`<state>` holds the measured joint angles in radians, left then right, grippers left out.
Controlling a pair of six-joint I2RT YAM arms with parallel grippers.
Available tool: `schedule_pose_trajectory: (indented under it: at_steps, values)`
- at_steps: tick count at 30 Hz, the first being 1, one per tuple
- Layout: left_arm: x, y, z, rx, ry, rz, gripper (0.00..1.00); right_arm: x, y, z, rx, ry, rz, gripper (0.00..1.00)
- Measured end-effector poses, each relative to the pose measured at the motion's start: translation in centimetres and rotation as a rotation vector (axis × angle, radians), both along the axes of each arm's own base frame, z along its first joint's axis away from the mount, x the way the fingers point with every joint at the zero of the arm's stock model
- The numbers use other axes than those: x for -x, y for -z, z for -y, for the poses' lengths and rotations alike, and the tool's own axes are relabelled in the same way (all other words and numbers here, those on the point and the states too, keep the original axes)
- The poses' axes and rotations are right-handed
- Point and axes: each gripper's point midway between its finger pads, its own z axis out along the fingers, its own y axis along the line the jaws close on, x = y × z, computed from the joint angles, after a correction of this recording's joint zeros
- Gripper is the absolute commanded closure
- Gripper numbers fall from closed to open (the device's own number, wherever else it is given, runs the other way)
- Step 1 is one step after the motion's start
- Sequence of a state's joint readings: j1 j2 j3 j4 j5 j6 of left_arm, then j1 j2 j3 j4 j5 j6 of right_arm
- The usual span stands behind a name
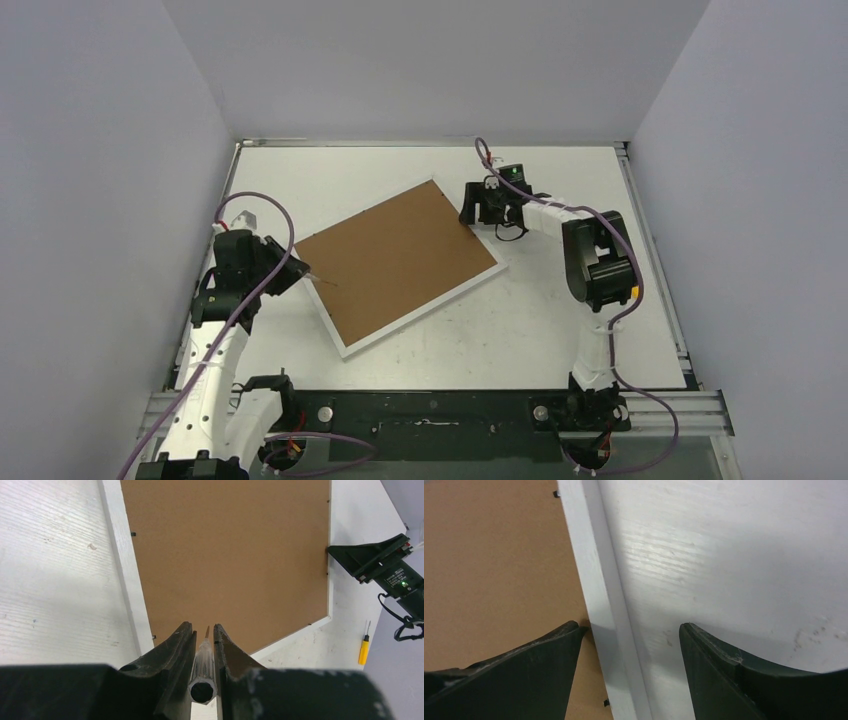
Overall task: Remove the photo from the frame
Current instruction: Adjust the photo frame at the center of the board, then release the photo frame item from the photo frame.
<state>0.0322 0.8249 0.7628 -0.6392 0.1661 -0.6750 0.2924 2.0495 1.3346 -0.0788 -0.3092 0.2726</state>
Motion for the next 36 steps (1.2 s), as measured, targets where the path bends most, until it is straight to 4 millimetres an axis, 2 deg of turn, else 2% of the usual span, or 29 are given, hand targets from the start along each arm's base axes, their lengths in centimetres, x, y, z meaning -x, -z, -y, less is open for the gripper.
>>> schedule_pose_trajectory:
  at_steps: [3,6,8,12,15,17,19,20,21,22,25,26,30,32,34,36]
  values:
    - [-0.1,-0.2,0.4,0.015,0.016,0.008,1.00,-0.3,-0.1,-1.3,-0.040,-0.056,0.000,0.38]
    - [0.0,-0.3,0.6,0.022,0.024,0.009,1.00,-0.3,-0.2,-1.9,-0.060,-0.089,0.001,0.59]
    - [0.0,-0.3,0.6,0.025,0.027,0.008,1.00,-0.3,0.0,-2.0,-0.063,-0.098,-0.004,0.70]
    - [0.0,-0.2,0.8,0.031,0.034,0.006,1.00,-0.3,-0.1,-2.1,-0.069,-0.094,-0.003,0.83]
    - [-0.2,-0.2,0.9,0.039,0.039,0.004,1.00,0.2,-0.1,-1.8,-0.075,-0.067,0.008,0.89]
    - [-0.4,-0.1,1.3,0.056,0.044,0.004,1.00,1.5,-0.1,-0.8,-0.062,-0.020,0.013,0.90]
    - [-0.8,0.1,1.9,0.072,0.060,0.003,1.00,3.8,-0.2,0.4,-0.054,0.025,0.002,0.92]
    - [-0.8,0.4,2.4,0.079,0.073,-0.002,1.00,5.7,0.0,1.2,-0.047,0.054,-0.010,0.94]
    - [-0.8,0.7,3.1,0.085,0.090,-0.008,1.00,7.7,0.0,1.9,-0.038,0.081,-0.027,0.94]
    - [-0.8,1.0,3.9,0.088,0.116,-0.016,1.00,9.6,0.1,2.6,-0.027,0.114,-0.043,0.88]
    - [-0.7,1.8,6.9,0.095,0.197,-0.038,1.00,14.7,0.1,3.7,0.014,0.198,-0.057,0.62]
    - [-0.7,2.0,8.0,0.099,0.227,-0.040,1.00,16.4,0.1,3.4,0.017,0.204,-0.055,0.57]
    - [-0.7,2.7,12.6,0.116,0.333,-0.040,1.00,22.4,-0.8,1.2,-0.044,0.131,-0.042,0.49]
    - [-0.5,3.1,14.9,0.123,0.388,-0.039,1.00,22.8,-1.8,1.4,-0.067,0.139,-0.025,0.44]
    - [-0.1,3.5,17.1,0.135,0.433,-0.040,1.00,22.3,-2.9,1.9,-0.087,0.161,0.004,0.41]
    - [0.0,3.8,18.7,0.155,0.460,-0.040,1.00,22.1,-3.5,2.4,-0.104,0.169,0.009,0.46]
